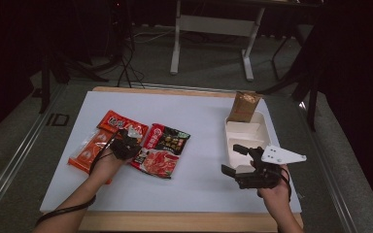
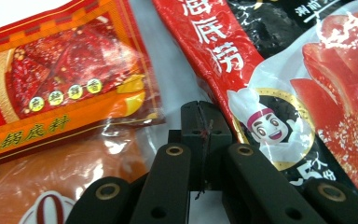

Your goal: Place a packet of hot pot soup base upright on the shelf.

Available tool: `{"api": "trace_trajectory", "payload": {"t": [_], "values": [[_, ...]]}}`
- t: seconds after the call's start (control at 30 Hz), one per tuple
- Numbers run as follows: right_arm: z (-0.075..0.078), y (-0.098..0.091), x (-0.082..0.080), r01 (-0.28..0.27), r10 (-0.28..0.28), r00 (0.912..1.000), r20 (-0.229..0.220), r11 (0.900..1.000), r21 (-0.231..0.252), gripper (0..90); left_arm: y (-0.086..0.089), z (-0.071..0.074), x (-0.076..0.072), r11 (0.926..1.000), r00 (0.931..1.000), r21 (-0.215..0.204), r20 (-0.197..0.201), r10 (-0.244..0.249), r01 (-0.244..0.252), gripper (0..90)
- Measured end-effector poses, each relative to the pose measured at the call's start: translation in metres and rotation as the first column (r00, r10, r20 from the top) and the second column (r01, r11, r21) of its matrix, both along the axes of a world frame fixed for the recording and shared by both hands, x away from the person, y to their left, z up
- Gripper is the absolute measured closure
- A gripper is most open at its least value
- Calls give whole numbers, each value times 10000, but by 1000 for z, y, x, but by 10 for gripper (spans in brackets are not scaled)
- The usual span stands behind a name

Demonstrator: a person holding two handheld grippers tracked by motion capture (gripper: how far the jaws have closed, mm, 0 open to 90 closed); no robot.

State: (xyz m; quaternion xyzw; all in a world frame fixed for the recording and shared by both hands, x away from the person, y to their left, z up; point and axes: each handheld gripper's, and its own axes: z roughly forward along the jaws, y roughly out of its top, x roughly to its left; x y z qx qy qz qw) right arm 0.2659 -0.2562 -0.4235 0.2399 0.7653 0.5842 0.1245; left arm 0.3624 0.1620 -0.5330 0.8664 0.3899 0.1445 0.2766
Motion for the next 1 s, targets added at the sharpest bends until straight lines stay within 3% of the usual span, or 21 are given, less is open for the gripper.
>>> {"api": "trace_trajectory", "payload": {"t": [0.37,0.67,1.0], "values": [[-1,3,-3,-110,111,9998,167,9999,-73,177,-23,1,-4,9991,9991,-24,30,-422,422,898],[-3,0,-4,-32,32,10000,52,10000,-24,178,-36,3,-8,9970,9971,-157,-74,-759,758,898],[-6,-1,-4,584,-578,9975,412,9982,-134,179,-56,5,-12,9923,9923,-219,-169,-1225,1222,898]]}}
